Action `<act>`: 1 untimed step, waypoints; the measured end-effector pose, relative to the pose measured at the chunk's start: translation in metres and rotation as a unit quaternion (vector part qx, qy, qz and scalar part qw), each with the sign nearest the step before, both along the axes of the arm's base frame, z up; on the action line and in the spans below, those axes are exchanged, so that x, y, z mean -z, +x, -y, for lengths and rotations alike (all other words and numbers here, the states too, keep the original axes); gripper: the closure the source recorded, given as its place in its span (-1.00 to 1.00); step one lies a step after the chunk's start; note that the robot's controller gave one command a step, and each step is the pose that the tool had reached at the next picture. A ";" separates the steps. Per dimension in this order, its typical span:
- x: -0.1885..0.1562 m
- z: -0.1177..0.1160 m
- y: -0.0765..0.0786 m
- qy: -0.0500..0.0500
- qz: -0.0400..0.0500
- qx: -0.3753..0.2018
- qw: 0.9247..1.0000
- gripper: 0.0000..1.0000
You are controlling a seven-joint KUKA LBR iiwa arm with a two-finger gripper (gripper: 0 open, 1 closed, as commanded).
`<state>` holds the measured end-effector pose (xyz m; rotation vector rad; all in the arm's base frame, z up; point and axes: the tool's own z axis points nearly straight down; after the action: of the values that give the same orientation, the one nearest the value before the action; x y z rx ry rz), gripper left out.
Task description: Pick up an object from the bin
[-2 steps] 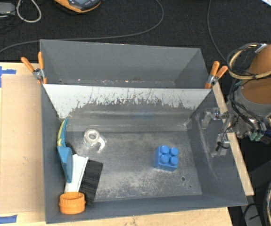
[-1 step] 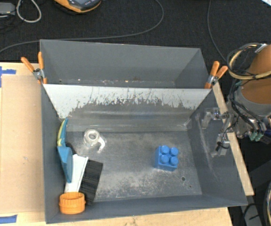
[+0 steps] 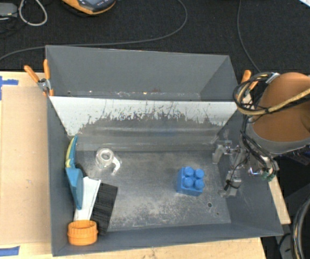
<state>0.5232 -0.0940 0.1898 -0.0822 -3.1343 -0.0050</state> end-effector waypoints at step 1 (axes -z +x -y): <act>0.000 0.000 0.010 -0.002 0.005 0.034 0.999 -1.00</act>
Offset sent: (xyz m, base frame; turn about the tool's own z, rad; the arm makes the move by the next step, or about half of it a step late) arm 0.0175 0.0242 -0.0557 0.0245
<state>0.5332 -0.0937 0.1899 -0.1905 -3.1402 0.0009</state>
